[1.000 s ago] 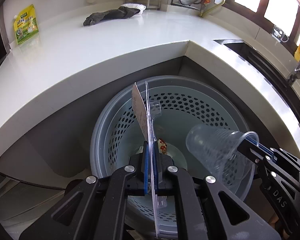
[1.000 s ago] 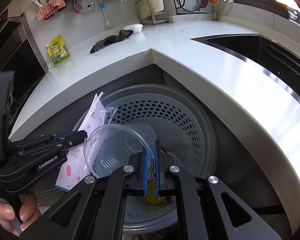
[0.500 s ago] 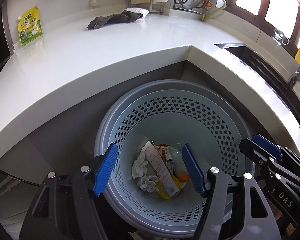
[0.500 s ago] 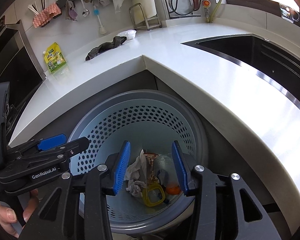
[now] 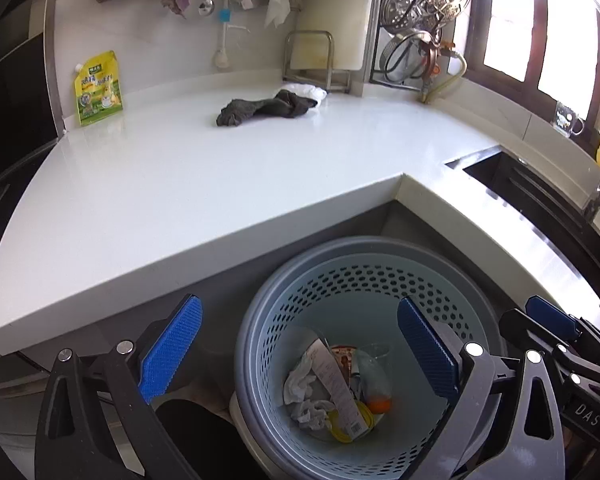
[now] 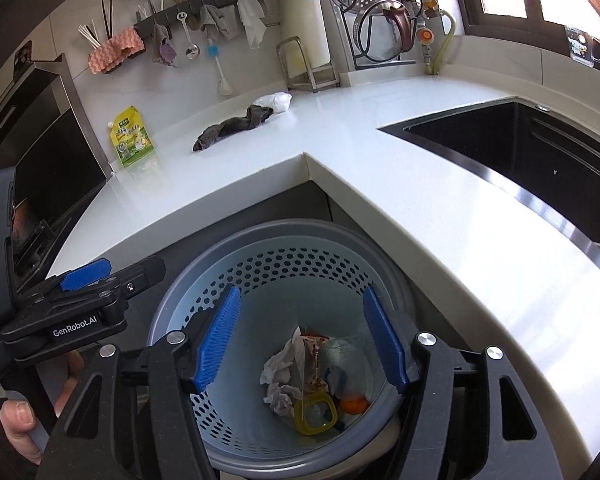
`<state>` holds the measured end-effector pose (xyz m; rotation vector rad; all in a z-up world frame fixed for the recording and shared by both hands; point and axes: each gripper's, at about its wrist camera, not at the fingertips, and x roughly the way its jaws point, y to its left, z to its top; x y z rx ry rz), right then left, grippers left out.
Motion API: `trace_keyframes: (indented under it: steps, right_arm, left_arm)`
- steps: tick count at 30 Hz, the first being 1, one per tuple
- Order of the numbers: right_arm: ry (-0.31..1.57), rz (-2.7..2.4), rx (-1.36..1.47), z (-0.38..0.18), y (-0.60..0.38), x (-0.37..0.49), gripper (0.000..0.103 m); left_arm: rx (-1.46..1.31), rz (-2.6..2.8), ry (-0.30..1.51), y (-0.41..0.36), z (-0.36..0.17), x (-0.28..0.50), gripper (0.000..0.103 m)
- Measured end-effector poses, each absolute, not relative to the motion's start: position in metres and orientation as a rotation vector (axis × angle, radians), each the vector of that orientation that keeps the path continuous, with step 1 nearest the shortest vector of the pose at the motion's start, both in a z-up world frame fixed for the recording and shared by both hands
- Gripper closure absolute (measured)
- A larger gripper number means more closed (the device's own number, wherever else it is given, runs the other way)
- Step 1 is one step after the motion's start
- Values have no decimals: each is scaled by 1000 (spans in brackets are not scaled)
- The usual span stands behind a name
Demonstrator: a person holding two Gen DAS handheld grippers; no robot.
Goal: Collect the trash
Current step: 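Move both open tools back over the countertop toward the dark cloth, then grasp the crumpled clear plastic bag with the right tool while the left tool approaches the cloth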
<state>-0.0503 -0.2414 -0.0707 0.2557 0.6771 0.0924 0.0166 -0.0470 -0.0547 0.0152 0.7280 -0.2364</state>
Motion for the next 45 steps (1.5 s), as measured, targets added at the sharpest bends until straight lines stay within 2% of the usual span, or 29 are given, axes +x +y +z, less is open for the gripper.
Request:
trace_keyframes:
  steps: [6, 25, 34, 45]
  right_arm:
    - [604, 122, 212, -36, -243, -24, 30]
    - [574, 130, 181, 28, -264, 149, 26]
    - [658, 180, 151, 23, -246, 260, 26]
    - [739, 231, 64, 0, -223, 362, 26]
  left_arm:
    - [-3, -198, 668, -39, -26, 39, 6]
    - [-51, -76, 570, 1, 38, 189, 6]
    - [-81, -36, 581, -2, 34, 274, 6]
    - [-49, -8, 678, -22, -4, 333, 6]
